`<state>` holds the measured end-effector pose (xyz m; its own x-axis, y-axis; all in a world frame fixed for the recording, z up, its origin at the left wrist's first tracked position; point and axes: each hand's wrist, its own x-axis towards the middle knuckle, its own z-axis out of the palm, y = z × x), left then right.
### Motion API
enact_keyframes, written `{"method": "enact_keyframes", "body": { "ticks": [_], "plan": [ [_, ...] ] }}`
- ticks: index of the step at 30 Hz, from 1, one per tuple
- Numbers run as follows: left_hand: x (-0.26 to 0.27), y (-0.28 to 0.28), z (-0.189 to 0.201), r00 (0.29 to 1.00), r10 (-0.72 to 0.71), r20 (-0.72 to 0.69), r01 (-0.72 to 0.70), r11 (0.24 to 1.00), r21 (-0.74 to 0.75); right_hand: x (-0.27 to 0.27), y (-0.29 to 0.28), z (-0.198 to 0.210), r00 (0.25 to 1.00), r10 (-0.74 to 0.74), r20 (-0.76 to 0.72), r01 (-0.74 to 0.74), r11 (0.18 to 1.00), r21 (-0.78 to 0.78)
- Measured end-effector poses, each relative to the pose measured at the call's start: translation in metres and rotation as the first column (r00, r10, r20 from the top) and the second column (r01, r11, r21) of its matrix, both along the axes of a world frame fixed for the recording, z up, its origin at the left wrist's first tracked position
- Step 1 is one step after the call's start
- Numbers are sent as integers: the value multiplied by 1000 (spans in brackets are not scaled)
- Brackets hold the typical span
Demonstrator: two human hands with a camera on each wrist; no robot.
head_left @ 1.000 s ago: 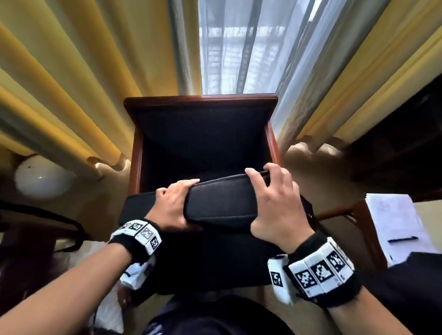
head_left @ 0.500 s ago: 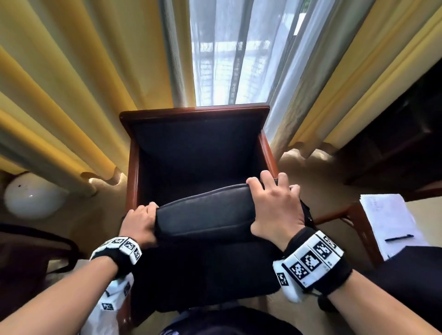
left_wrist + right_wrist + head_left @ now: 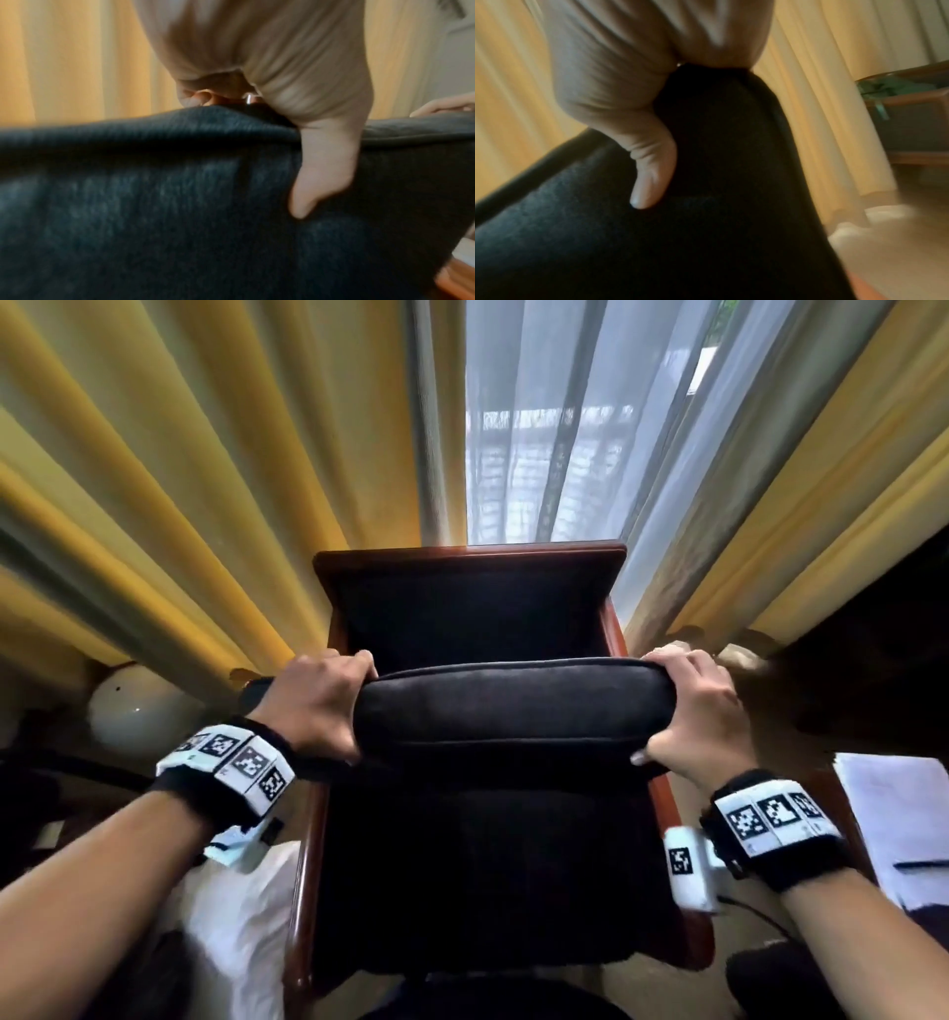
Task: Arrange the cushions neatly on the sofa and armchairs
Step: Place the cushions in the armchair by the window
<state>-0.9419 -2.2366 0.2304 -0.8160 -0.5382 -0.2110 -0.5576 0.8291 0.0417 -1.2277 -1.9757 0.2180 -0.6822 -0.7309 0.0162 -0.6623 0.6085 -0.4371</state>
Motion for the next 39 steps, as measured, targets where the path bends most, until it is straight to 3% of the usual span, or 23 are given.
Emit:
{"method": "enact_keyframes", "body": {
  "ticks": [3,6,9,11,13,16,18,20,21,25,28,30,32,39],
  "plan": [
    [0,15,-64,993,109,51,-112,991,77,-2,-3,-50,997,0,80,-10,992,124],
    [0,38,-112,978,206,17,-205,959,195,11,13,-99,968,-205,142,159,946,282],
    [12,51,-128,960,279,2,-274,942,194,24,29,-120,917,-343,205,291,925,245],
    [37,50,-136,909,417,7,-407,884,230,26,33,-123,868,-394,302,349,917,194],
    [61,49,-149,808,589,-24,-555,774,305,20,38,-131,721,-432,542,470,880,76],
    [67,42,-163,517,847,-125,-663,489,567,-6,47,-171,449,-400,799,670,742,-4],
    [59,35,-163,328,944,-39,-679,264,685,-24,41,-185,302,-433,849,751,657,68],
    [55,28,-164,181,981,69,-661,69,747,-22,23,-164,221,-524,822,776,606,177],
    [55,23,-166,126,987,100,-649,6,761,-24,21,-162,196,-571,797,770,593,236],
    [58,8,-182,-13,982,191,-583,-163,796,-25,13,-143,142,-637,758,755,565,334],
    [61,5,-190,-56,957,286,-527,-272,805,-24,4,-130,82,-642,762,764,532,366],
    [63,4,-192,-30,906,421,-491,-381,784,-27,0,-131,57,-650,758,775,507,377],
    [62,-1,-191,1,889,459,-470,-404,784,-30,-6,-129,50,-647,760,800,481,357],
    [34,-23,-154,-135,932,335,-454,-359,815,-55,-31,-115,70,-671,738,885,382,264]
  ]
}}
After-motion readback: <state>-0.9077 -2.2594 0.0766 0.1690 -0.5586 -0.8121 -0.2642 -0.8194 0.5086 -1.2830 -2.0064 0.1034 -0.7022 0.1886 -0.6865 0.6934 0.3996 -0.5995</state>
